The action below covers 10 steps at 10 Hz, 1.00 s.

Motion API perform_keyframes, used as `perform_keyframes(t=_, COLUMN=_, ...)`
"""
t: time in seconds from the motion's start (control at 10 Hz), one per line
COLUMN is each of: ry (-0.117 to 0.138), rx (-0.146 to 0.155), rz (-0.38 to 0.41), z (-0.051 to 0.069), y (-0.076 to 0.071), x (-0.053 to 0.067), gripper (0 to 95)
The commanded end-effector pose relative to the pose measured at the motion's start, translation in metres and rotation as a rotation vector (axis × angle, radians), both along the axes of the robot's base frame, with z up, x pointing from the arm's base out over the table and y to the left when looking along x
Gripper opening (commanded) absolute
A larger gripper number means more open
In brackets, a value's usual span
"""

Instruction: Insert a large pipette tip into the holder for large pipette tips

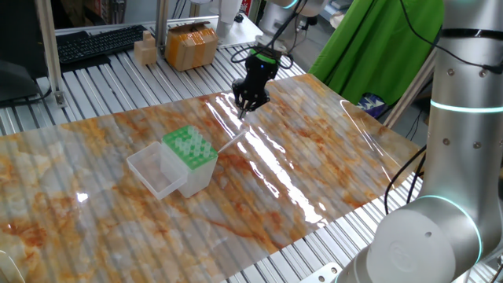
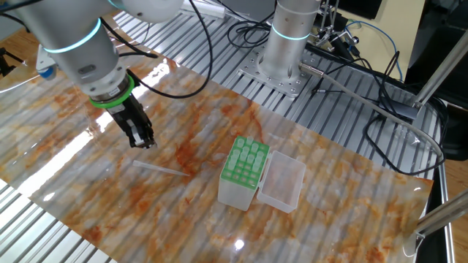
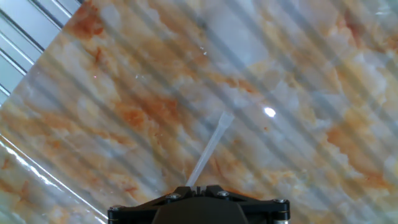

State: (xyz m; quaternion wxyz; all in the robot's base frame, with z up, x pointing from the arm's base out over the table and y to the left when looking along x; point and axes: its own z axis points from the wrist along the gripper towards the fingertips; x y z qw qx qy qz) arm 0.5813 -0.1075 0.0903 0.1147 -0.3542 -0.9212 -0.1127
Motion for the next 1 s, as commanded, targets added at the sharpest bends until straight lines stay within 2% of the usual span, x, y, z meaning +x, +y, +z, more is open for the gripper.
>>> perform_keyframes(t=0.1, ry=0.002, rx=0.004, rz=-0.004, z=-0.002, y=-0.003, x=-0.002, gripper=0.0)
perform_keyframes(t=0.7, ry=0.005, rx=0.012, rz=-0.012, z=-0.012, y=-0.011, x=-0.007, gripper=0.0)
perform_keyframes(t=1.0, ry=0.008, rx=0.015, rz=-0.024, z=-0.023, y=-0.012, x=-0.009, gripper=0.0)
